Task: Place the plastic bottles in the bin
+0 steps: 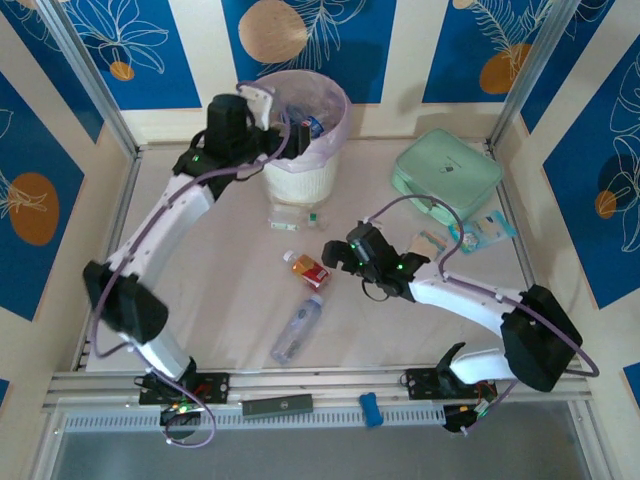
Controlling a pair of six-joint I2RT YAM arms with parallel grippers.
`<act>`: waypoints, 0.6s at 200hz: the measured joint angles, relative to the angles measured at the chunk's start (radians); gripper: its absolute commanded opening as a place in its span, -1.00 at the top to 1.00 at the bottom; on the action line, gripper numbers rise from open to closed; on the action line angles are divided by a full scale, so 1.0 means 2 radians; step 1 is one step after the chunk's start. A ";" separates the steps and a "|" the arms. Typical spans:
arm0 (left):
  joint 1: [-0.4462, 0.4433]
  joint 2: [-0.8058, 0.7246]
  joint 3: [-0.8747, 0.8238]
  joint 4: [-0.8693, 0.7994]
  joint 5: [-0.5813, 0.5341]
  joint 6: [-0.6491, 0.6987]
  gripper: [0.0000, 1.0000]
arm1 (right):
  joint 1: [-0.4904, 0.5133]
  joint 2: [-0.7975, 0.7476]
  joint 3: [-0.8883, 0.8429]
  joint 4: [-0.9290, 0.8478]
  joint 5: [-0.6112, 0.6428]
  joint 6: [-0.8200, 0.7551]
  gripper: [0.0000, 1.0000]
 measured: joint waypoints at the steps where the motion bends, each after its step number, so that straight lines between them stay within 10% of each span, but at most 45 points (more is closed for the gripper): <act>1: 0.000 -0.006 -0.008 0.004 0.000 -0.001 -0.99 | 0.000 0.001 0.001 0.000 -0.001 -0.001 -0.98; 120: 0.018 -0.248 -0.440 0.091 -0.075 -0.095 -0.99 | 0.001 0.140 0.186 -0.093 -0.114 -0.220 -0.98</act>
